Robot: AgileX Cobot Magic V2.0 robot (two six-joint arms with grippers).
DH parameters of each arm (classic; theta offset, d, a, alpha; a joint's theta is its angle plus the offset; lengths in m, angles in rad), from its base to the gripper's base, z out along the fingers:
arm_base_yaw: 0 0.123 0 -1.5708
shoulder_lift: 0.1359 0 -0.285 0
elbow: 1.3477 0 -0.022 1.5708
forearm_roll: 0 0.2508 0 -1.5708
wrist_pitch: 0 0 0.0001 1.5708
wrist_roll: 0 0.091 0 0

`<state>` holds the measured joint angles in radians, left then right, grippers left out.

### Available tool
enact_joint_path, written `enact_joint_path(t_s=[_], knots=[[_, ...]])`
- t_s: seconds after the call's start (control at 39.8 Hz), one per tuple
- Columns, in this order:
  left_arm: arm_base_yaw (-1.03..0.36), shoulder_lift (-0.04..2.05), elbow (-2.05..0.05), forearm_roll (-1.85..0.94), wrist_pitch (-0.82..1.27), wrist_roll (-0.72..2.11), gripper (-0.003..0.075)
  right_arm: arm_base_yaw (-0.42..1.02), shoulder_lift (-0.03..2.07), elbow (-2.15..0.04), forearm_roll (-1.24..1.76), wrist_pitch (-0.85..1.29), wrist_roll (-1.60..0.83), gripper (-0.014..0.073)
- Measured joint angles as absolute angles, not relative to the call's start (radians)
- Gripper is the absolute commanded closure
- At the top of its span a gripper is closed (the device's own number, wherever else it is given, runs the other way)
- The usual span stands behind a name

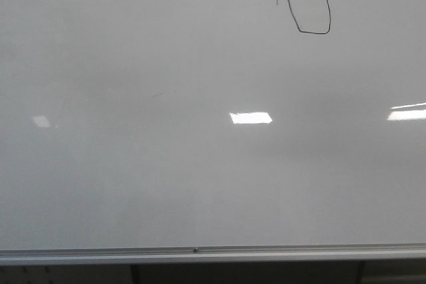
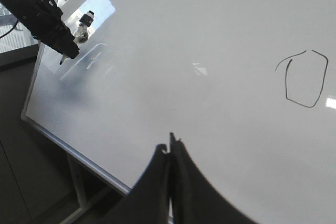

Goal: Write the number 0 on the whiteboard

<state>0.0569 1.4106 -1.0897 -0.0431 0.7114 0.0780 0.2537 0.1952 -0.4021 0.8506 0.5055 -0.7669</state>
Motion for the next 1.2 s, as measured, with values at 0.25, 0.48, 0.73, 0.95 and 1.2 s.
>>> enact_joint_path(t_s=[0.25,0.48,0.73,0.95,1.2], knots=[[0.145,1.53,-1.148,-0.04,0.635,0.076,0.0739,0.254,0.195,-0.402,0.852,0.505,-0.767,0.0662],[0.133,1.597,-1.176,-0.048,0.525,0.076,0.0739,0.254,0.195,-0.402,0.852,0.505,-0.767,0.0662],[0.131,1.664,-1.227,-0.067,0.553,0.076,0.0738,0.254,0.195,-0.402,0.852,0.503,-0.767,0.0662],[0.131,1.681,-1.25,-0.069,0.585,0.076,0.0579,0.254,0.195,-0.402,0.852,0.503,-0.768,0.0662],[0.131,1.695,-1.25,-0.061,0.619,0.076,0.0165,0.254,0.195,-0.402,0.852,0.5,-0.768,0.0662]])
